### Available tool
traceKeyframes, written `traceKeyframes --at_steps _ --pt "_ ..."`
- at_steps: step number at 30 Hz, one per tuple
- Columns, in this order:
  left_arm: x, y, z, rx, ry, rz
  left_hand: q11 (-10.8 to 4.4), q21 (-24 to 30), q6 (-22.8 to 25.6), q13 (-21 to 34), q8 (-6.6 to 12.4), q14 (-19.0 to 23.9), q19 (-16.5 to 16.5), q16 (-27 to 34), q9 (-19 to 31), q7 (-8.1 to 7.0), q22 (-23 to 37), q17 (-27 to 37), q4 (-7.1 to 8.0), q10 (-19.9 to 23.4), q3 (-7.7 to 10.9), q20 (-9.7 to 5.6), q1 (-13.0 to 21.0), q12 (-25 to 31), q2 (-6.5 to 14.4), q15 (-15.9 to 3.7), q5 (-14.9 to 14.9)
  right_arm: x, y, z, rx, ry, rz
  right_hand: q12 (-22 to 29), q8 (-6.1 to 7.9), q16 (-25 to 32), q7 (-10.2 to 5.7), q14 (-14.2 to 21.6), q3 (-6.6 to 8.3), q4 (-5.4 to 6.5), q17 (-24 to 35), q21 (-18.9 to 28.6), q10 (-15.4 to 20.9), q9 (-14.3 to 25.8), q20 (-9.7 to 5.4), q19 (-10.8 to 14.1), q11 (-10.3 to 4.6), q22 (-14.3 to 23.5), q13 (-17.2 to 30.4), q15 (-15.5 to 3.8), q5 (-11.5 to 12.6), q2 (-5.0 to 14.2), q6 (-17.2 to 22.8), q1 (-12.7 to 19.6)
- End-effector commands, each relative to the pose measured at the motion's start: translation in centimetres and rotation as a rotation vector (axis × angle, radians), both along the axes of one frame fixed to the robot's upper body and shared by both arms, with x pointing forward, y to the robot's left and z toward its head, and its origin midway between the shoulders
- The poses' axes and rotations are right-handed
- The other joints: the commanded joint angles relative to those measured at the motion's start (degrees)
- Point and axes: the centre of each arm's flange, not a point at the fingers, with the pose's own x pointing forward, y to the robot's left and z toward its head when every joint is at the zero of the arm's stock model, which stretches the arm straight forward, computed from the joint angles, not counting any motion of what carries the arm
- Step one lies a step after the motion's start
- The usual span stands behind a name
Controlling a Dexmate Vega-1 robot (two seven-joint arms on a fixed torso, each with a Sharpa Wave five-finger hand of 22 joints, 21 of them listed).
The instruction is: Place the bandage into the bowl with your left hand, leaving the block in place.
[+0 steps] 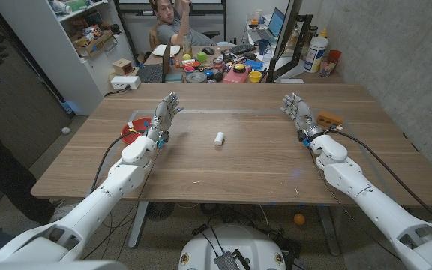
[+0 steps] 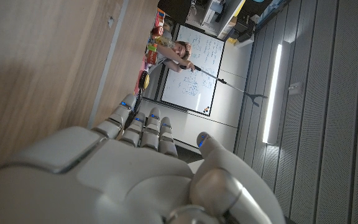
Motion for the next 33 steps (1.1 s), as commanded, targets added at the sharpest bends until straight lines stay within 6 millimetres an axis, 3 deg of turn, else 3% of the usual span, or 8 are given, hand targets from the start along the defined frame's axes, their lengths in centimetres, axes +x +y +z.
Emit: traceKeyframes --at_steps 1,2,4,8,11,18,26,33 --pt "-0.4 -0.3 0.4 0.045 -0.027 0.005 1.46 -0.52 -0.93 0.31 -0.01 -1.23 -1.14 -0.15 0.15 -2.14 0.19 0.10 -0.89 -1.08 0.22 1.09 0.75 0.03 2.24 2.23 0.23 -0.5 -0.2 -0.4 0.005 0.003 -0.006 0.38 0.24 0.37 0.03 0.44 0.37 0.02 0.07 0.25 0.45 0.31 -2.38 0.53 -0.06 0.13 0.23 0.13 0.24 3.88 0.39 0.55" --pt "-0.5 -0.3 0.5 0.059 -0.038 0.012 1.92 -1.03 -0.95 0.34 -0.01 -1.21 -1.34 -0.35 0.13 -3.39 0.25 -0.07 -2.15 -1.44 0.12 2.89 1.64 0.06 0.80 4.63 0.23 -0.5 -0.2 -0.4 0.005 0.003 -0.006 0.36 0.25 0.37 0.02 0.43 0.36 0.03 0.08 0.23 0.42 0.31 -2.40 0.51 -0.05 0.13 0.23 0.10 0.24 3.88 0.42 0.54" --pt "-0.8 -0.4 1.0 0.093 -0.066 0.032 1.83 -1.54 0.30 0.36 0.40 -0.85 -1.42 -0.39 0.13 -5.43 0.33 -0.18 -3.82 -1.05 0.12 5.69 3.11 0.32 -0.67 5.41 0.26 -0.6 -0.3 -0.5 0.007 0.002 -0.008 0.37 0.23 0.37 0.01 0.45 0.37 0.00 0.07 0.22 0.45 0.31 -2.41 0.52 -0.11 0.13 0.23 0.07 0.24 3.88 0.37 0.55" --pt "-1.6 -0.5 2.3 0.209 -0.126 0.093 1.53 -2.34 3.40 0.46 1.20 0.77 -0.99 -0.14 0.16 -7.57 0.29 -0.22 -7.30 0.89 -0.11 7.86 6.16 0.96 -3.60 5.55 0.17 -0.8 -0.3 -0.6 0.010 0.002 -0.010 0.37 0.22 0.36 0.00 0.43 0.36 0.00 0.07 0.18 0.47 0.31 -2.40 0.53 -0.01 0.14 0.23 0.07 0.23 3.85 0.35 0.54" --pt "-2.2 -0.8 3.4 0.302 -0.178 0.130 1.07 -2.88 3.80 0.52 1.12 1.65 -1.14 0.00 0.19 -9.06 0.31 -0.17 -9.04 1.63 -0.30 8.07 7.75 1.11 -5.05 5.55 0.17 -0.8 -0.3 -0.8 0.013 0.005 -0.012 0.34 0.23 0.35 -0.02 0.42 0.34 0.01 0.07 0.15 0.40 0.31 -2.40 0.54 -0.03 0.14 0.23 0.08 0.23 3.85 0.37 0.51" --pt "-3.2 -1.6 5.2 0.442 -0.260 0.150 0.88 -3.88 3.14 0.64 0.70 1.82 -2.08 -0.12 0.24 -10.59 0.39 -0.04 -11.38 1.65 -0.86 7.67 9.80 0.96 -7.47 5.51 0.18 -1.1 -0.3 -1.2 0.017 0.005 -0.013 0.36 0.23 0.35 0.00 0.45 0.34 -0.04 0.05 0.08 0.46 0.31 -2.38 0.58 0.02 0.14 0.23 0.16 0.23 3.81 0.38 0.53" --pt "-4.5 -2.3 7.2 0.567 -0.334 0.187 0.50 -4.74 2.61 0.75 0.52 1.23 -2.29 -0.32 0.31 -12.76 0.46 0.08 -13.91 1.46 -1.82 8.90 12.11 0.82 -10.53 5.50 0.25 -1.4 -0.3 -1.4 0.021 0.002 -0.016 0.40 0.25 0.37 0.03 0.49 0.28 -0.03 0.06 0.01 0.60 0.31 -2.34 0.64 -0.01 0.14 0.23 0.15 0.21 3.76 0.44 0.47" --pt "-5.9 -3.4 9.6 0.699 -0.415 0.186 0.13 -5.08 2.22 0.80 0.42 1.75 -2.02 -0.08 0.36 -13.04 0.50 0.13 -15.17 1.35 -2.17 9.93 13.56 0.79 -11.73 4.97 0.38 -1.6 -0.3 -1.5 0.025 0.000 -0.017 0.42 0.25 0.38 0.05 0.54 0.25 -0.04 0.06 -0.05 0.66 0.31 -2.30 0.67 0.06 0.14 0.24 0.23 0.21 3.74 0.46 0.43"
